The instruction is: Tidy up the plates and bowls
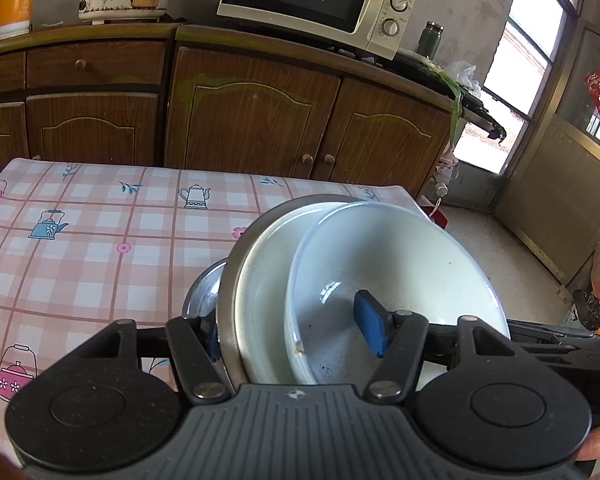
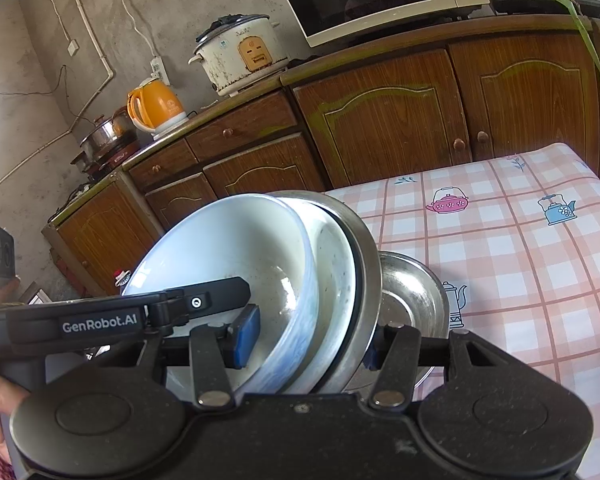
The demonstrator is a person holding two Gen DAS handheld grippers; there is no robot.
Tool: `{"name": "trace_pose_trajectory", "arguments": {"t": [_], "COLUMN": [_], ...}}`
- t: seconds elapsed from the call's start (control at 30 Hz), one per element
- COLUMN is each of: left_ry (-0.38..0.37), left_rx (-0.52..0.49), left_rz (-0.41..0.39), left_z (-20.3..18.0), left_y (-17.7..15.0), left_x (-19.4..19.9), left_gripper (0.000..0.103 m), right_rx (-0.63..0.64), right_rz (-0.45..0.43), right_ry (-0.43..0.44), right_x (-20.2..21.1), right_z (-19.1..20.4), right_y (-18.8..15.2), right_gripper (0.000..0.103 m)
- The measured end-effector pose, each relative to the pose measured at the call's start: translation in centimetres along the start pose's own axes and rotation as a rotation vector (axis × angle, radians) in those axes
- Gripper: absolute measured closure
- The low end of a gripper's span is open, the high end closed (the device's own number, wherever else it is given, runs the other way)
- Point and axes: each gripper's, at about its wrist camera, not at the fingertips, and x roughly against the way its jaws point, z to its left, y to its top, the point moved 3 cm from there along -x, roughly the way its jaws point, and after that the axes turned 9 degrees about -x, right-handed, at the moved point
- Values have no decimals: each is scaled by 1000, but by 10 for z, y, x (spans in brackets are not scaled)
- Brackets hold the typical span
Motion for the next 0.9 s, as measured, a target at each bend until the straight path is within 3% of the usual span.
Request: {"name": "trace_pose_trajectory", "arguments": {"t": [0.9], "left_ry": [10], "left_rx": [15], "left_rz": [74], "left_z": [15], "left_y": [-11], "left_x": [-34], "left_gripper": [39], "right_rx": [-42], "right_rz": [62], "right_ry": [3], "right_x": [-40], "right_z": [-29], "right_y": [-10], "right_gripper": [42]}}
